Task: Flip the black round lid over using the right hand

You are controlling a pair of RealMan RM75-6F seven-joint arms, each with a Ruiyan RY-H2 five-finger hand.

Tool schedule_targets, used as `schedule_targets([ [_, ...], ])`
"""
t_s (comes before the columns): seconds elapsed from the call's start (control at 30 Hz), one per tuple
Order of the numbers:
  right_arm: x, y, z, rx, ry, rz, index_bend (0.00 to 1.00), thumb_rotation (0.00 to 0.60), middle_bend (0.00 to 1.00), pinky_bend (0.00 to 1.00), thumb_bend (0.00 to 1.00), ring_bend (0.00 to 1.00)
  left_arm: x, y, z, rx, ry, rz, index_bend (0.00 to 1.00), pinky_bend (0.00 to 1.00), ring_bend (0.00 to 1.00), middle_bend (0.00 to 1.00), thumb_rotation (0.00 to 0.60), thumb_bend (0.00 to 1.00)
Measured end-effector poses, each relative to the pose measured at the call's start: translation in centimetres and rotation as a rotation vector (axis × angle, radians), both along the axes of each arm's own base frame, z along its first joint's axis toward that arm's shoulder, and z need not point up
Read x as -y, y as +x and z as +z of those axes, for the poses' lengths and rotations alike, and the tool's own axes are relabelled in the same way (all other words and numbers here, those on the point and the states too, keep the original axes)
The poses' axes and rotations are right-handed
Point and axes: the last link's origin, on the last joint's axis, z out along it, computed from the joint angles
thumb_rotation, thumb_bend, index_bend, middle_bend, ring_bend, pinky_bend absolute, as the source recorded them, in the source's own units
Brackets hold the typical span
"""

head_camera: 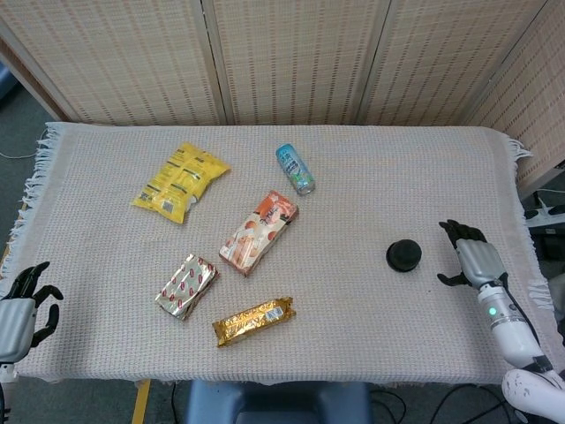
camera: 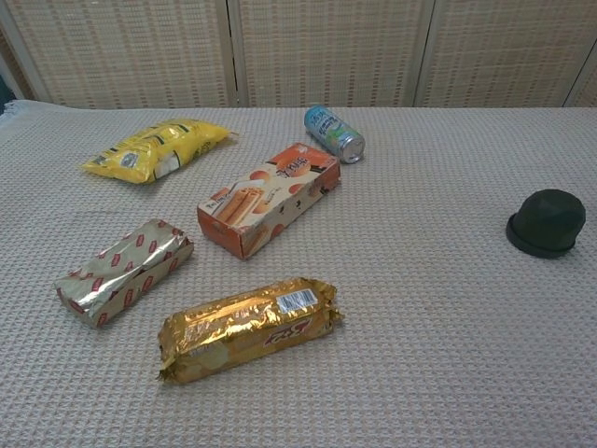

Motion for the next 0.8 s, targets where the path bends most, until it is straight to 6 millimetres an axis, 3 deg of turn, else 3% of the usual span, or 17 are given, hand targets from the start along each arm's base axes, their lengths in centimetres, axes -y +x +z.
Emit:
schedule_targets([
  [0.37,4.7,1.3,-2.2,0.091,0.107,-0.084,0.0,0.6,0.0,0.05,0.15,0.0,0.2,0.0,0.3,0.009,0.007,-0.001,0.48,0.53,0.1,0.1,0.6,0.53],
  [0.8,6.5,1.7,-5.6,0.142,0.231,-0.139,0.0,0.6,0.0,0.06,0.15,0.0,0.2,0.0,0.5,0.01,0.008,0.0,0.48,0.53,0.1,0.1,0.6,0.53],
])
